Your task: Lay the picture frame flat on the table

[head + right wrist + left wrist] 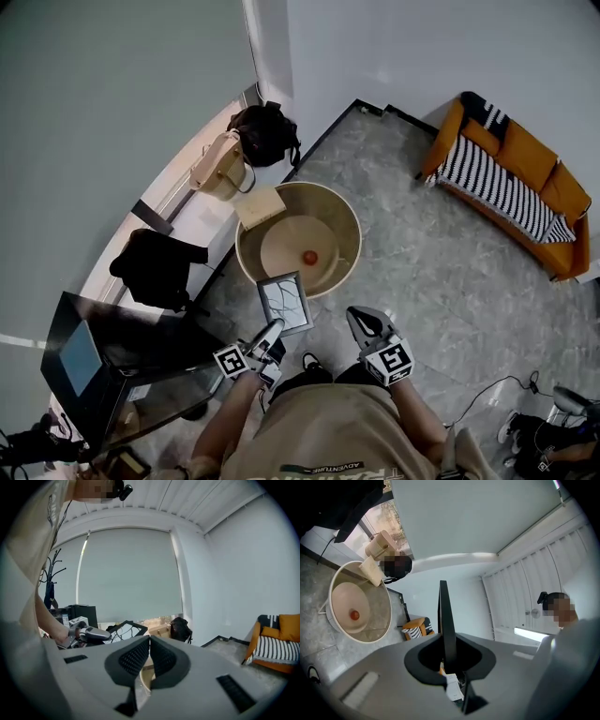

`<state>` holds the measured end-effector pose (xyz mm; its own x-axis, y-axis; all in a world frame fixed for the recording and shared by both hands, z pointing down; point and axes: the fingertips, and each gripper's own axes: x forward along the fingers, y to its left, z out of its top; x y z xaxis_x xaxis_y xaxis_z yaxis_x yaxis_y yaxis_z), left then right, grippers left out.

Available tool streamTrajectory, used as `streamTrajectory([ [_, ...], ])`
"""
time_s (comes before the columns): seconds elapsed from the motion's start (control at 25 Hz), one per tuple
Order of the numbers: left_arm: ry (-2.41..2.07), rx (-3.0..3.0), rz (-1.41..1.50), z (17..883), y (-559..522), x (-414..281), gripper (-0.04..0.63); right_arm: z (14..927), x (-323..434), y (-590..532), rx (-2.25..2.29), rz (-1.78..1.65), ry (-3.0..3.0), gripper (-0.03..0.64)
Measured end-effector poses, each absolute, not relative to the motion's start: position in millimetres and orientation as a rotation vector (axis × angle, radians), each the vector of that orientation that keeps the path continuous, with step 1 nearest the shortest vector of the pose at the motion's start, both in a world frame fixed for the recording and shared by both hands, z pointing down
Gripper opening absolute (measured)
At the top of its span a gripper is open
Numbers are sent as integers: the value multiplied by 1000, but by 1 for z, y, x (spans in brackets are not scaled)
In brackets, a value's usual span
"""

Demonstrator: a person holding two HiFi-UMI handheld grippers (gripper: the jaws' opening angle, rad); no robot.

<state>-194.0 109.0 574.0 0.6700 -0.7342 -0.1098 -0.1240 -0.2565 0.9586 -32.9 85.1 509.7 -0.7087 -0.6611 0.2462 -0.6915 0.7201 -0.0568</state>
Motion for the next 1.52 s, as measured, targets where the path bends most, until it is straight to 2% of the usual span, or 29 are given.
streamTrajectory([
  [0.8,-782,1652,-731,605,20,-215,49,540,-59,-32,962,251,-2747,6],
  [1.52,-785,1617,-701,626,-193,-132,49,571,-4,-241,849,305,-2770,6],
])
